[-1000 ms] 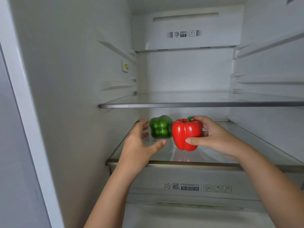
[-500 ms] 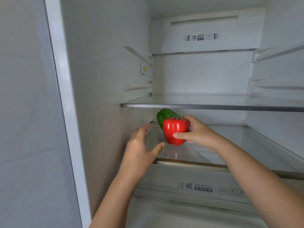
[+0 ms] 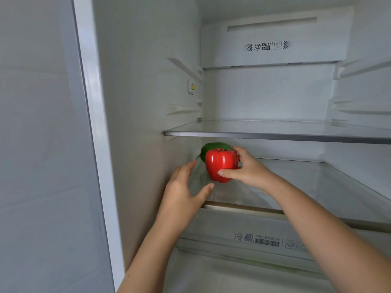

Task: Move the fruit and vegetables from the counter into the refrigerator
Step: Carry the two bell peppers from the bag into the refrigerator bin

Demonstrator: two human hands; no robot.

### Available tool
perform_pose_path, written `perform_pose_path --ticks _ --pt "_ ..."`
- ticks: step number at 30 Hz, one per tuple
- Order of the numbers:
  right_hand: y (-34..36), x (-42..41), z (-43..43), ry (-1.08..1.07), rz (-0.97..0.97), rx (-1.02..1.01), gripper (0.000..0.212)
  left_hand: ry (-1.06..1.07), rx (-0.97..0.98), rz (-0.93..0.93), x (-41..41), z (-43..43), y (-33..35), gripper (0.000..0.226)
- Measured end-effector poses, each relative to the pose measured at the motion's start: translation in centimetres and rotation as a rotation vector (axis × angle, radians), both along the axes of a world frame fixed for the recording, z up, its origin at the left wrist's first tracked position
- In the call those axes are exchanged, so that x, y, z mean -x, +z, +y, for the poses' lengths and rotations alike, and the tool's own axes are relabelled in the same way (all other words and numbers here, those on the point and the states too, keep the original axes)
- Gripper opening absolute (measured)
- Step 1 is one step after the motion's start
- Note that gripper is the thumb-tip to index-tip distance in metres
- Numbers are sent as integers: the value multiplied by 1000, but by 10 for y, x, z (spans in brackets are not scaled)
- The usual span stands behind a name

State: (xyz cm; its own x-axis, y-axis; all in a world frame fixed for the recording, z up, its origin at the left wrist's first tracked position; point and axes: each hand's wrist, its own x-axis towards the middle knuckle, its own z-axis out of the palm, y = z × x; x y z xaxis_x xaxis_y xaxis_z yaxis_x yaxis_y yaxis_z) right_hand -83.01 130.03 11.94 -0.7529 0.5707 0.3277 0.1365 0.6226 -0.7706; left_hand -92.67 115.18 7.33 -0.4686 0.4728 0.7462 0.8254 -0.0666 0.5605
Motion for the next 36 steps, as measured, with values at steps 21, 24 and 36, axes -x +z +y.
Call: perform_pose_path --ticks 21,24,36 --pt "-43 -63 -94 -298 20 -545 56 54 27 282 -40 -42 -31 46" --pt "-66 -68 -110 -385 67 -651 46 47 24 305 -43 -59 -45 41" --pt "-111 -86 -176 -379 -31 -810 47 257 103 454 -69 -129 -83 32"
